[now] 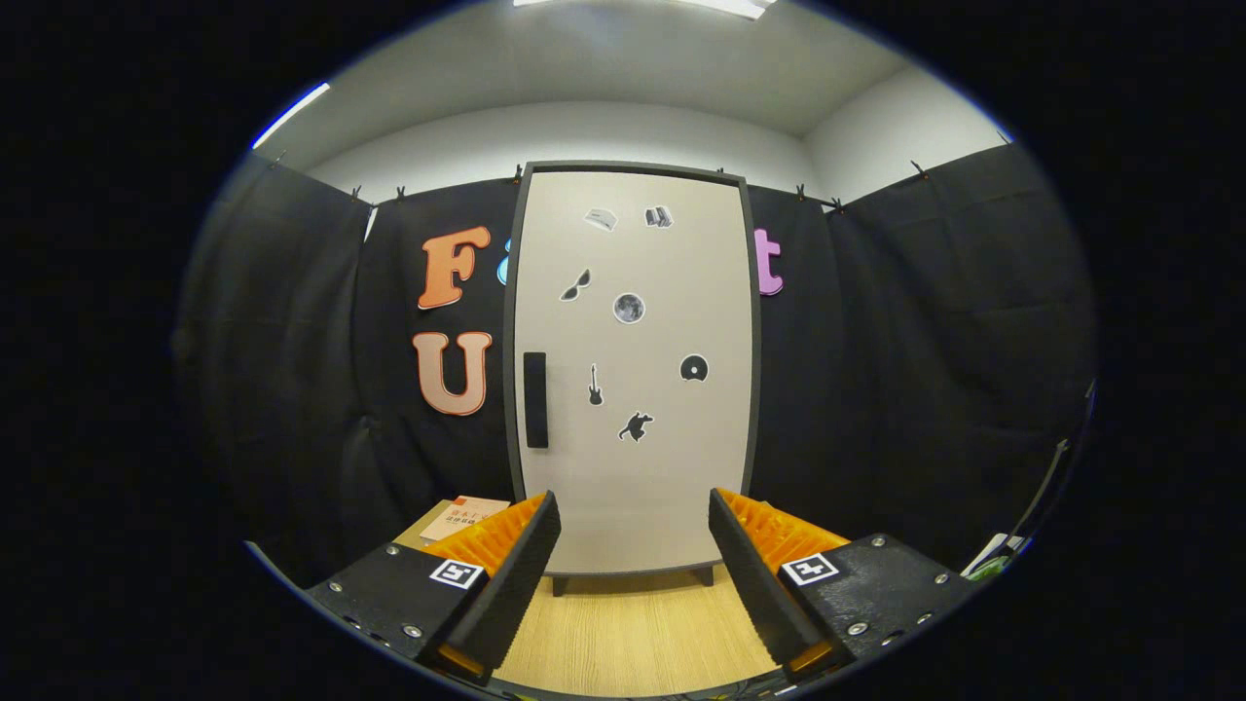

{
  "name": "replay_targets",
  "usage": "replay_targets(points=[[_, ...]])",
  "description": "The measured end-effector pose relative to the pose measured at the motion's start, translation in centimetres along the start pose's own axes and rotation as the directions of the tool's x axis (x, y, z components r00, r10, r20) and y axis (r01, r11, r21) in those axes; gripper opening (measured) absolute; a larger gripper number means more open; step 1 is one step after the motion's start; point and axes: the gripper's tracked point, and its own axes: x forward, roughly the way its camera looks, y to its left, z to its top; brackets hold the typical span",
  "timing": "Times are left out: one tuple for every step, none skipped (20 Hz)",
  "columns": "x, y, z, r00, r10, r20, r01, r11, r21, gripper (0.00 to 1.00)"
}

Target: Open the shoe cabinet door, grab the shoes and put them into the shoe cabinet, then close the shoe cabinet door.

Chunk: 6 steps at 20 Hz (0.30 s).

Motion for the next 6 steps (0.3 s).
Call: replay_targets(points=[[-0.18,0.14,-0.02,1.0,0.0,-0.002,0.0,1.0,-0.005,0.96],[-0.26,0.3,0.03,1.0,0.0,0.002,0.0,1.0,-0.007,0.96],[-0.28,0.44,0.06,1.0,0.003,0.005,-0.003,1.0,-0.01,0.96],[-0.31,0.51,-0.06,1.0,0.005,0.003,-0.005,1.0,-0.019,0.96],[-0.25,0.5,0.03,1.0,0.007,0.008,-0.006,1.0,-0.023,0.96],[-0.25,0.64,-0.06,1.0,0.012,0.004,-0.011,1.0,-0.021,0.96]])
